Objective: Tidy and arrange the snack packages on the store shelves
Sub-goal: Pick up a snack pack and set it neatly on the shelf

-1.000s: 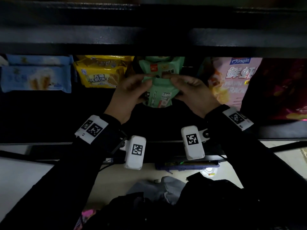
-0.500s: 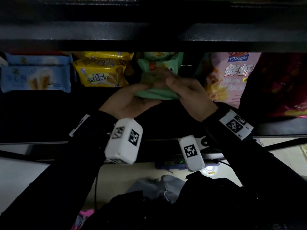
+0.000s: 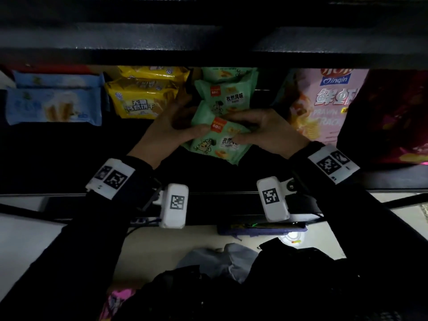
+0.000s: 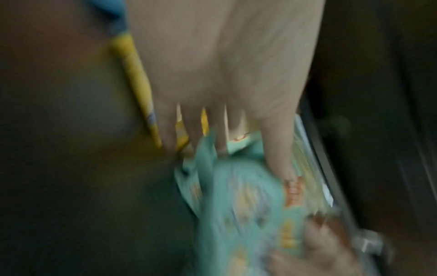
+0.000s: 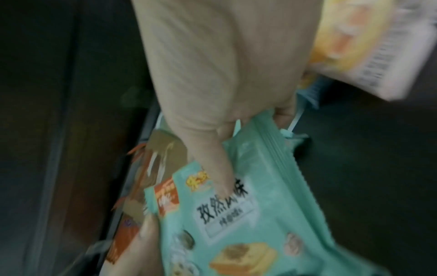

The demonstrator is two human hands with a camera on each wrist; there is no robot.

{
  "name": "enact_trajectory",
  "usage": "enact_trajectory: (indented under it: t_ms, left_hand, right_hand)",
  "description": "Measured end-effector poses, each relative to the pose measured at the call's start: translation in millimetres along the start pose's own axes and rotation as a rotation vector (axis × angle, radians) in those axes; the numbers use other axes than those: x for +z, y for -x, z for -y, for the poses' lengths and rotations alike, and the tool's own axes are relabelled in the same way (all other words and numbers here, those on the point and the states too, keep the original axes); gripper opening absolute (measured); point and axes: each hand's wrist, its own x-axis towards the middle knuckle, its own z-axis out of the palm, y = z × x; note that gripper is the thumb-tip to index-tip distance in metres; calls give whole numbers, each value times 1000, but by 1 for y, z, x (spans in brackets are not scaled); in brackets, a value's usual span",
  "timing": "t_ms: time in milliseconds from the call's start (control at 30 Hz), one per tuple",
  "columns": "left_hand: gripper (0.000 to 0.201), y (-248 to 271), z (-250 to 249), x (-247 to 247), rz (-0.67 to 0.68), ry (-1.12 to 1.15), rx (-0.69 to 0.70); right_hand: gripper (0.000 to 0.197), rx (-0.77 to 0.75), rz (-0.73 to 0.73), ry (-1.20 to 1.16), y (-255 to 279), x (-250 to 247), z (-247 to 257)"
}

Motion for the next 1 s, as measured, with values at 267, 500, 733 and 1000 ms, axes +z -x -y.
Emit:
enact_trajectory:
  t_ms: [267, 500, 733, 1000]
  left_hand:
    - [38, 2, 12, -10, 11, 35, 143]
    - [19, 7, 15, -2, -94, 140, 37]
    - [15, 15, 11, -2, -124, 102, -236]
    - [17, 72, 23, -87, -574, 198, -268]
  right_hand:
    - [53, -37, -232, -218, 2, 3, -12]
    - [24, 6, -222, -367, 0, 11, -15]
    - [24, 181, -231, -331, -6, 38, -22]
    - [40, 226, -278, 246, -7, 31, -42]
